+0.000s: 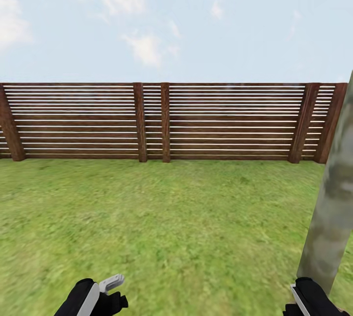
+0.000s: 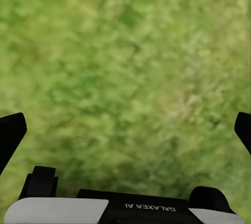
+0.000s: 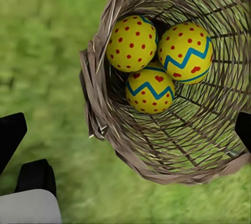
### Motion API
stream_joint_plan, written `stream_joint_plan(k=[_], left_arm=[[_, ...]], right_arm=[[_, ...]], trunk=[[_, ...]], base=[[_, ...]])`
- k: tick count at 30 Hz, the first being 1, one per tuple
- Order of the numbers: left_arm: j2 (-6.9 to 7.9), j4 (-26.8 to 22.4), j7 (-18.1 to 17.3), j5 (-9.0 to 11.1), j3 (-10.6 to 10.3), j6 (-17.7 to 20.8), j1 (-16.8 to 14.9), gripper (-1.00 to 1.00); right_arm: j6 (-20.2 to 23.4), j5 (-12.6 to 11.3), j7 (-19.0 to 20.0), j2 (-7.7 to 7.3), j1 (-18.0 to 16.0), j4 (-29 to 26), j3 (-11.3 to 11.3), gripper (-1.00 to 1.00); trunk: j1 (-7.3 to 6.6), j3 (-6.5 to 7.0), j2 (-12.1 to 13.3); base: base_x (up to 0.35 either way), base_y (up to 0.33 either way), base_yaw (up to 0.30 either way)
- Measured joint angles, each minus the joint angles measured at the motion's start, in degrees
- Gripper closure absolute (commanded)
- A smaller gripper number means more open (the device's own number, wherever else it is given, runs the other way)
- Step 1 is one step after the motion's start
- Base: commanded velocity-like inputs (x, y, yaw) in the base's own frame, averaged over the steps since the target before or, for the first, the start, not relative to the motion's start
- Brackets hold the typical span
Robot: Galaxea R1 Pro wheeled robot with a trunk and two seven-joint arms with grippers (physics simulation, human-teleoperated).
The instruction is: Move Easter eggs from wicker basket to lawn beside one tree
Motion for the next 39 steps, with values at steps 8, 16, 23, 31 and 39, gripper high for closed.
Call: stream_joint_plan(k=[8,16,23,31,39], left_arm=[[0.00,0.0,-0.1,0.0,0.0,0.0,0.0,-1.00],[-0.05,0.0,-0.1,0.0,0.0,0.0,0.0,-1.00],[-0.09,0.0,0.0,0.0,0.0,0.0,0.0,-1.00],[-0.01,0.0,0.0,0.0,0.0,-0.1,0.0,-1.00],[-0.07,0.0,0.0,0.0,0.0,-0.1,0.0,-1.00]], right_arm=[[0.0,0.0,0.0,0.00,0.0,0.0,0.0,-1.00],[0.0,-0.2,0.1,0.00,0.0,0.0,0.0,-1.00],[0.0,-0.2,0.1,0.02,0.0,0.0,0.0,-1.00],[1.9,-2.4,0.4,-0.24,0.0,-1.1,-1.6,-1.00],[0.5,-2.8,0.1,-0.19,0.0,-1.5,1.8,-1.00]], trunk=[[0.00,0.00,0.0],[0.00,0.00,0.0],[0.00,0.00,0.0],[0.00,0.00,0.0],[0.00,0.00,0.0]], base=[[0.011,0.000,0.000],[0.038,0.000,-0.002],[0.001,0.000,-0.001],[0.000,0.000,0.000],[0.000,0.000,0.000]])
